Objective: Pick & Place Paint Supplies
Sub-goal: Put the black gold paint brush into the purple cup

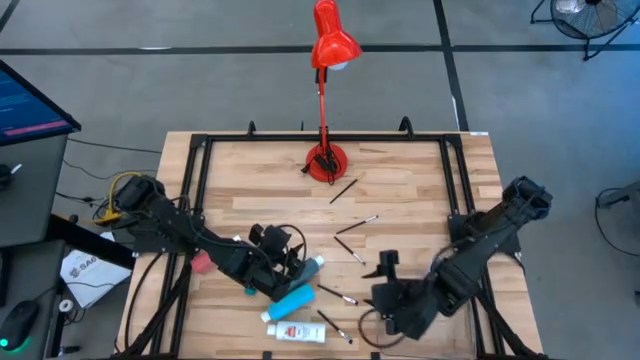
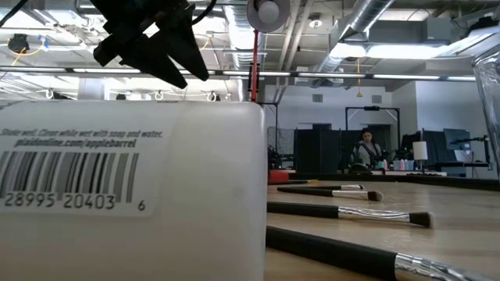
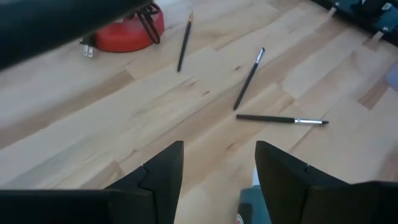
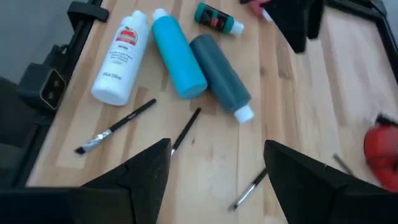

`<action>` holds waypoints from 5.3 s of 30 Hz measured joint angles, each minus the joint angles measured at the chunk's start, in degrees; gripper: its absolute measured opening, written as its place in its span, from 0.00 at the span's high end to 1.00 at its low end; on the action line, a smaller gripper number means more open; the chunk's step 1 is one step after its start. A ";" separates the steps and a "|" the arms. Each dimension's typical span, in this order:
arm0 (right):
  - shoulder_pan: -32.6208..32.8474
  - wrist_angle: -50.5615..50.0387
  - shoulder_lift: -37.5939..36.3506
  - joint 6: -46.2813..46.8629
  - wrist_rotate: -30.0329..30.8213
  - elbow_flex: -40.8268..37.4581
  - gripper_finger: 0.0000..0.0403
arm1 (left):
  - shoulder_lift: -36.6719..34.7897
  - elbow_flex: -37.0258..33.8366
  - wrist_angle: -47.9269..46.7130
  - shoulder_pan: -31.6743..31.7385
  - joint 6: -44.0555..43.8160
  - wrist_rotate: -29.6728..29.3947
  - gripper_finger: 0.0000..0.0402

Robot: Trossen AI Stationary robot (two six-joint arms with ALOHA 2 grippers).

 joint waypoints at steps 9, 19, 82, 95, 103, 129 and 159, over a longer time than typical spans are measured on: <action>-10.27 11.59 -0.35 -17.28 -5.93 -3.35 0.38 | 3.43 0.00 1.01 -0.57 4.32 -5.19 0.57; -28.54 21.53 -12.36 -20.38 -20.93 -16.67 0.38 | 5.79 -0.04 0.86 -0.11 6.66 -8.63 0.57; -46.23 30.98 -30.25 -16.99 -20.92 -36.54 0.38 | 5.91 -16.07 71.66 40.54 56.50 35.85 0.57; -47.46 30.98 -30.23 -17.32 -20.90 -36.54 0.38 | 22.42 -2.57 75.19 39.73 59.16 36.19 0.57; -47.46 28.93 -30.23 -17.47 -20.90 -36.65 0.38 | 25.03 4.54 60.48 40.24 56.74 35.35 0.57; -47.42 28.05 -30.23 -16.20 -20.92 -36.72 0.38 | 25.00 4.59 52.09 41.70 52.22 38.63 0.57; -46.73 27.62 -30.23 -15.94 -20.92 -36.76 0.38 | 25.31 4.81 52.51 37.77 49.82 31.37 0.57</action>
